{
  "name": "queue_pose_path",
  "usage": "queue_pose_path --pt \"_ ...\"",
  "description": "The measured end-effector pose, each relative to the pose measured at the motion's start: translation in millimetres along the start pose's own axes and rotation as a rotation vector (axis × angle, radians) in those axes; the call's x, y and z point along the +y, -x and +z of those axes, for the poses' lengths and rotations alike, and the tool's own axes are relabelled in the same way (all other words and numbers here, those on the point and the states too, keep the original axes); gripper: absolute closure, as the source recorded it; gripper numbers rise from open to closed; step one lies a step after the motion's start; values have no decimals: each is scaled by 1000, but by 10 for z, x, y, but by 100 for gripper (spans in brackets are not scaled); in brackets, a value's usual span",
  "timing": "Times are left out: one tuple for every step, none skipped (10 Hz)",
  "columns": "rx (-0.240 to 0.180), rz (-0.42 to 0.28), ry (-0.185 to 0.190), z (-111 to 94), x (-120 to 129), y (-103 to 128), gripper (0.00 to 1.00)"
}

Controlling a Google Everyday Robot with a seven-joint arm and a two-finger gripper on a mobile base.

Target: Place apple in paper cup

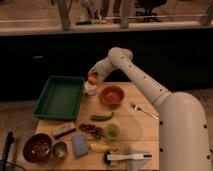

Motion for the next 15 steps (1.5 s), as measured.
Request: queue_pose_path --pt "2 0 3 -2 -1 2 55" --pt "3 1 4 -5 -3 5 47" --pt "6 3 6 -7 0 4 34" --pt "7 4 7 -9 -1 6 25" --pt "8 4 8 -11 -2 9 21" --pt "8 5 9 -17 0 9 20" --pt "8 5 10 -20 4 13 20" --pt "8 5 10 -28 0 16 20" --pt "9 6 11 -35 8 12 20" --pt "7 6 11 -44 7 17 20" --pt "6 7 11 -53 9 16 20" --pt "6 8 11 -63 18 8 20" --pt "5 7 11 -73 20 10 20" --pt "4 6 11 -76 18 16 20" --pt "3 7 11 -81 25 11 20"
